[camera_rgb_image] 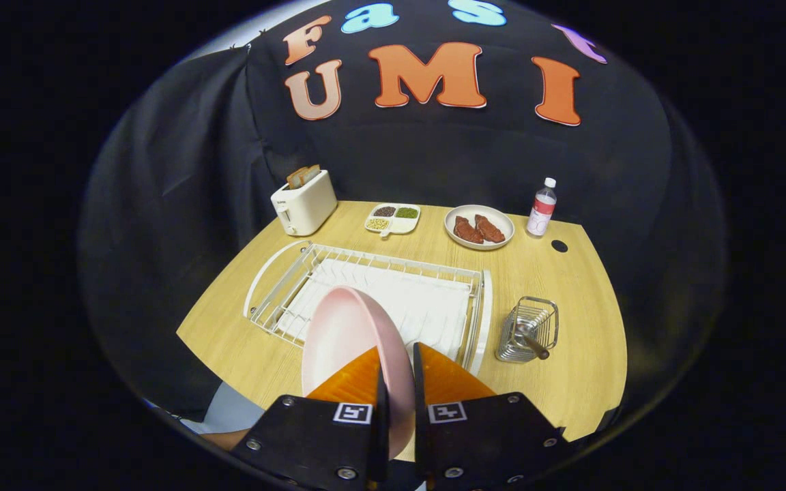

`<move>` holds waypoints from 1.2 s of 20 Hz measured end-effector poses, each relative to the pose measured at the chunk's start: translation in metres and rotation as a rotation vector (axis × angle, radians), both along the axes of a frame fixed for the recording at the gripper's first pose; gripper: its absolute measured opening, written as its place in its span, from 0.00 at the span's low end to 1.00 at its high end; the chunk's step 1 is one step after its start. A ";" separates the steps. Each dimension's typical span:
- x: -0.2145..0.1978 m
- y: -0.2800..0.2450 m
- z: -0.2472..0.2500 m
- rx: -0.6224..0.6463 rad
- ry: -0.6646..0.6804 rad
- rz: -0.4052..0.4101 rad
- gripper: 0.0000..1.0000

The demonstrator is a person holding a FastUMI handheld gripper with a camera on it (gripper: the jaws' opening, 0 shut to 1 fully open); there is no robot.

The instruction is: Take the plate from the dish rack, then take the spoon from the basket and place it into the plate.

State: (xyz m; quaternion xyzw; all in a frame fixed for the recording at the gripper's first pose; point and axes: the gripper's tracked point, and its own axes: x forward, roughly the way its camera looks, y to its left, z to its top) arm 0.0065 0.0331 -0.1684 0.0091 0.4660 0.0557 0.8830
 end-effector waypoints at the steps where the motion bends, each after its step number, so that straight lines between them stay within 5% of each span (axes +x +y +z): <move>1: -0.006 0.000 -0.002 0.022 -0.006 -0.006 0.16; 16: -0.094 0.000 -0.111 0.229 0.129 -0.090 0.15; 24: -0.110 -0.011 -0.158 0.342 0.177 -0.247 0.15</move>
